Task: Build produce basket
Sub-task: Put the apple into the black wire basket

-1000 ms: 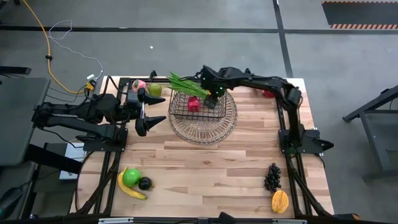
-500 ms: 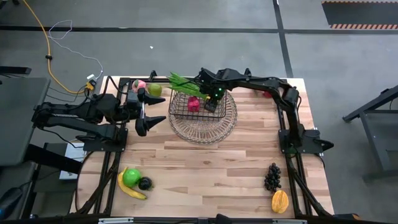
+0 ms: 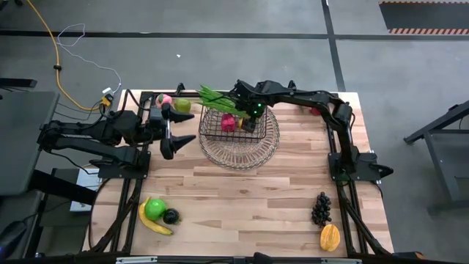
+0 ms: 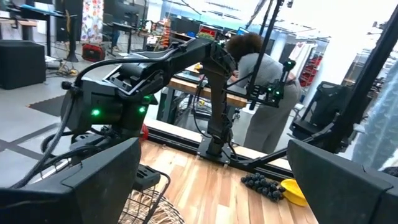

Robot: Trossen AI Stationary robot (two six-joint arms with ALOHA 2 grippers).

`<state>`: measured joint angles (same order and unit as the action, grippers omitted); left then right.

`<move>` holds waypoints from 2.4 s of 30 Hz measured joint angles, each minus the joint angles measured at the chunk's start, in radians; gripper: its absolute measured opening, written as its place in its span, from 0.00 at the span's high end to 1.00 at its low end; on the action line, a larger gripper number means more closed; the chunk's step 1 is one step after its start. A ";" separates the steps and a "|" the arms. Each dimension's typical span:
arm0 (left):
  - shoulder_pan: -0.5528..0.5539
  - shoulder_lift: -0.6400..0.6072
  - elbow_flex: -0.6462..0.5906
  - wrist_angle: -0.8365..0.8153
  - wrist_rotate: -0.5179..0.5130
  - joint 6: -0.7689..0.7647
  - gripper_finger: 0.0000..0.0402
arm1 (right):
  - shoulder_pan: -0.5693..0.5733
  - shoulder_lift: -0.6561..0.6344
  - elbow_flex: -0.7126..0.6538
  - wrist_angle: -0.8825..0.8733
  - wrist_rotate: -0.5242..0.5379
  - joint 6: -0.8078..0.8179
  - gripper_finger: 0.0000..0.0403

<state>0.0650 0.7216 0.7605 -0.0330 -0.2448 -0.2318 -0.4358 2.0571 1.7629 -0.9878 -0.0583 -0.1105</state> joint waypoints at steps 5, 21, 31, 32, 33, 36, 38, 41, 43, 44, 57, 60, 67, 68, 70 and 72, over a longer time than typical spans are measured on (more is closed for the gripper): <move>0.000 0.000 0.000 0.000 -0.006 0.000 0.02 | -0.001 -0.034 0.046 -0.057 -0.106 -0.045 0.17; 0.000 0.000 0.000 0.000 0.025 0.000 0.02 | 0.153 -0.736 -0.692 0.850 -0.414 0.304 0.17; 0.000 0.000 0.000 0.000 0.026 0.000 0.02 | 0.289 -0.984 -1.008 1.526 -0.355 0.608 0.17; 0.000 0.000 0.000 0.000 0.026 -0.001 0.02 | 0.298 -0.994 -1.021 1.547 -0.344 0.607 0.17; 0.000 0.000 0.000 0.000 0.026 -0.001 0.02 | 0.307 -1.004 -1.028 1.558 -0.337 0.605 0.17; 0.000 0.000 0.000 0.000 0.025 -0.005 0.02 | 0.320 -1.023 -1.031 1.566 -0.334 0.625 0.17; 0.000 0.000 0.000 0.000 0.025 -0.027 0.02 | 0.328 -1.026 -1.031 1.561 -0.331 0.666 0.17; 0.000 0.000 0.000 0.000 0.025 -0.036 0.02 | 0.339 -1.025 -1.031 1.543 -0.277 0.712 0.17; 0.000 0.000 0.000 0.000 0.025 -0.038 0.02 | 0.340 -1.025 -1.031 1.491 -0.234 0.658 0.17; 0.000 0.000 0.000 0.000 0.025 -0.038 0.02 | 0.343 -1.025 -1.031 1.449 -0.211 0.613 0.17; 0.000 0.000 0.000 0.000 0.024 -0.019 0.02 | 0.392 -1.024 -1.032 1.081 0.043 0.200 0.17; 0.000 0.000 0.000 0.000 0.024 -0.019 0.02 | 0.392 -1.024 -1.032 1.081 0.043 0.206 0.17; 0.000 0.000 0.000 0.000 0.021 -0.019 0.02 | 0.392 -1.024 -1.032 1.081 0.043 0.206 0.17; 0.000 0.000 0.000 0.000 0.021 -0.019 0.02 | 0.392 -1.024 -1.032 1.081 0.043 0.206 0.17; 0.000 0.000 0.000 0.000 0.021 -0.019 0.02 | 0.392 -1.024 -1.032 1.081 0.043 0.206 0.17; 0.000 0.000 0.000 -0.001 0.021 -0.019 0.02 | 0.392 -1.024 -1.032 1.081 0.043 0.206 0.17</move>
<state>0.0649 0.7216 0.7605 -0.0337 -0.2241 -0.2508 -0.0437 1.0328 0.7311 0.0937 -0.0154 0.0959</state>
